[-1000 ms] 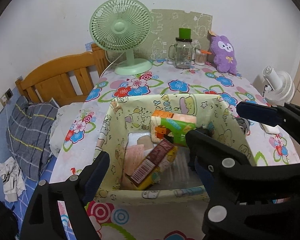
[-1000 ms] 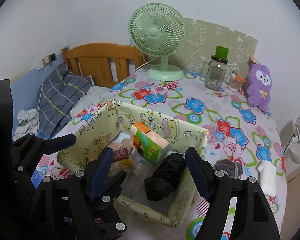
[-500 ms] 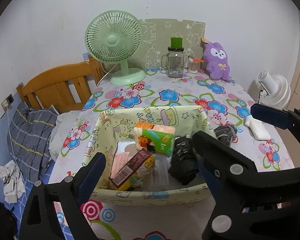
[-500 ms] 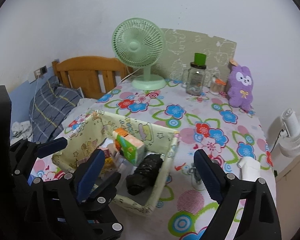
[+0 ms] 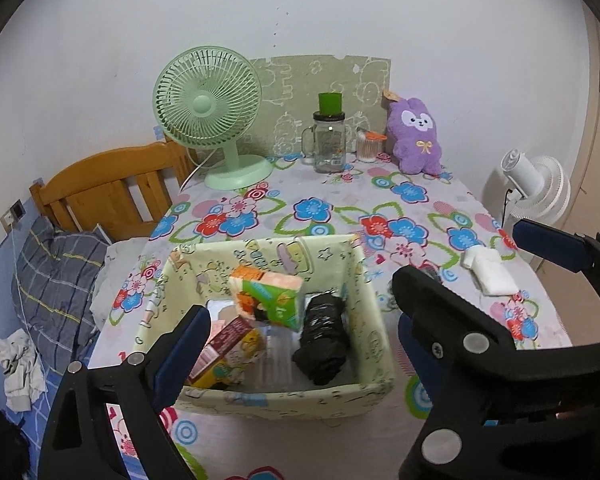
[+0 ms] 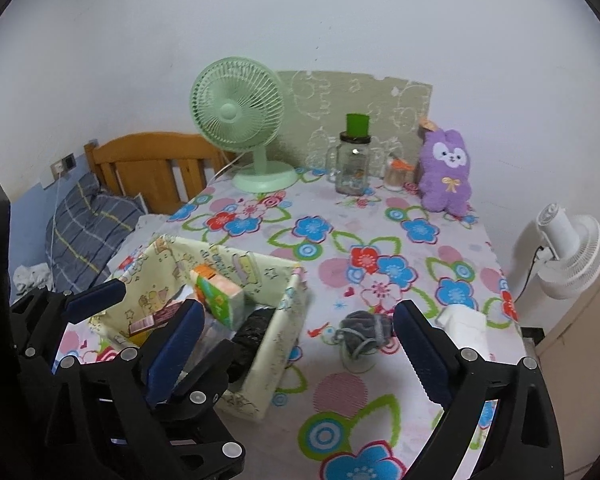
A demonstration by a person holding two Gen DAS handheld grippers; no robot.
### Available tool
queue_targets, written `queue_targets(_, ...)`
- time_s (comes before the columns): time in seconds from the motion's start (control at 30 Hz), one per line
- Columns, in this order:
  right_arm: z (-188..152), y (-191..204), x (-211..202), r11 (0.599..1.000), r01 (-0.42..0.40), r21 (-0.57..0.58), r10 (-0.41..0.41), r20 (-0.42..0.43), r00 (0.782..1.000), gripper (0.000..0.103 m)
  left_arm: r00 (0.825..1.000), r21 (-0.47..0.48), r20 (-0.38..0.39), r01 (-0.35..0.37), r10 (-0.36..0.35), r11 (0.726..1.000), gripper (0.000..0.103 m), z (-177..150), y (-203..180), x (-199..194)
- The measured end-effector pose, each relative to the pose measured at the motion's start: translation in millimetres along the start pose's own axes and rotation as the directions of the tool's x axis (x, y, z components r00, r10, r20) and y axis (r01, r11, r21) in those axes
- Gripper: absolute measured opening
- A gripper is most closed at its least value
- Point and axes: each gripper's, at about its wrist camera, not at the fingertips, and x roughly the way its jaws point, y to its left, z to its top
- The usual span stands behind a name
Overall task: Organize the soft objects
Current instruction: 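Withdraw both open tools up and away from the box, then move the left tool to the grey mesh pouch while the right tool approaches the white cloth pad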
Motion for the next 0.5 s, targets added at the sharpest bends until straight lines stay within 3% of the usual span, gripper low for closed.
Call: queue_targets(0.5, -3.6, -35.1, -22.1, 0.99, 0.13, 0.058, -0.132, 0.034, 0.991, 0.103, 0.999, 0.014, 0.026, 0.019, -0.019, 1.0, 0.096, 8.1, -37.8, -8.6)
